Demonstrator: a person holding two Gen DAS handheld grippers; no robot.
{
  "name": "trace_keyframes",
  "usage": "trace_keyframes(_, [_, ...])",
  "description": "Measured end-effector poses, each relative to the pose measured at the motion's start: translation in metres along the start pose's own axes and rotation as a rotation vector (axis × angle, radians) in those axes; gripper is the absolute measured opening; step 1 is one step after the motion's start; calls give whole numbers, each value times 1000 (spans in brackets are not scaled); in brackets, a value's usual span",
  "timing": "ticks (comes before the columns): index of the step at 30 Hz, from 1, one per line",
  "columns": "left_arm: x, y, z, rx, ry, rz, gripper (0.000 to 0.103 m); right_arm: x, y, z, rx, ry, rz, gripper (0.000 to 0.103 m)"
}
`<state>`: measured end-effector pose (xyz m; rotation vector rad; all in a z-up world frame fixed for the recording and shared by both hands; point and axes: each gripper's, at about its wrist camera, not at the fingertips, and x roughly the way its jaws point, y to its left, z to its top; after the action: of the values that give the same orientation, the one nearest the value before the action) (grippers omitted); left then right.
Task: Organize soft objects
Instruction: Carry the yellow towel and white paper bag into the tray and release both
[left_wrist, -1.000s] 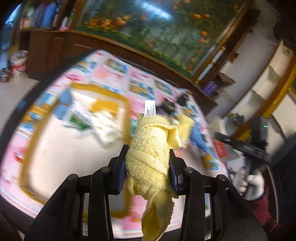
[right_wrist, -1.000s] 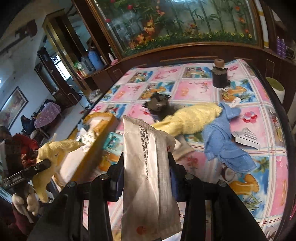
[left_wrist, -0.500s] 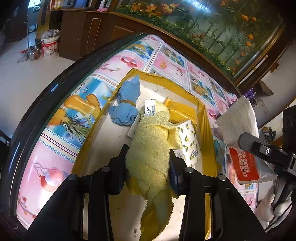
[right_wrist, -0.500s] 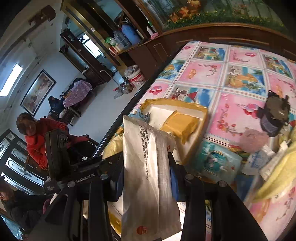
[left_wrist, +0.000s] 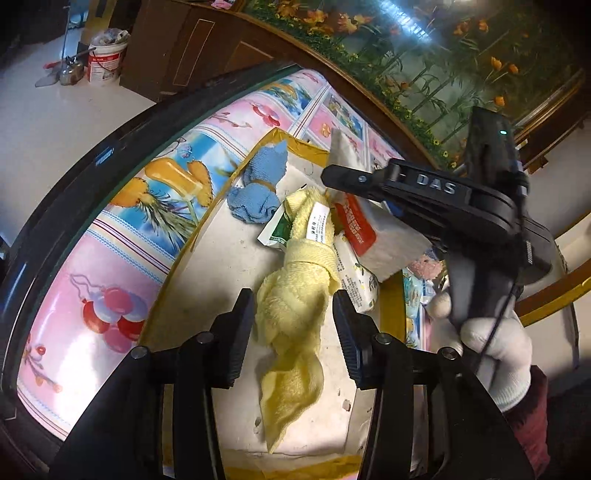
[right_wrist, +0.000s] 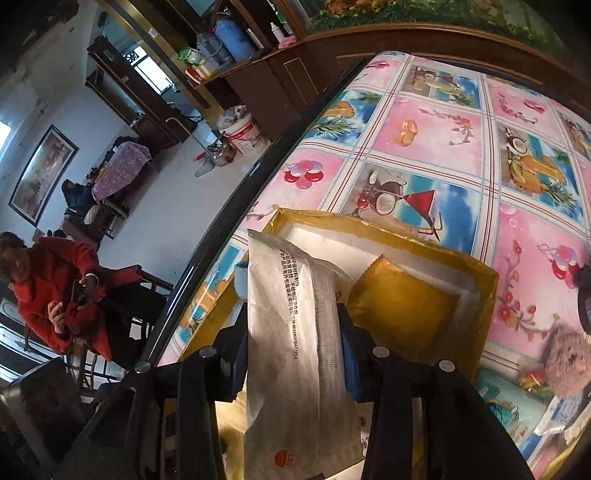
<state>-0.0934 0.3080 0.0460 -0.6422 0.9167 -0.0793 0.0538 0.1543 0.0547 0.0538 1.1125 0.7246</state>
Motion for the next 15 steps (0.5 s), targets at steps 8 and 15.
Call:
trace_keyframes(8, [-23,4,-6,5,-65,5,48,-1,-5,4,42,-35,-22,53])
trace_keyframes(15, [-22,-13,-18,50,-71,15,48,-73,-26,-12,47,-159,7,53])
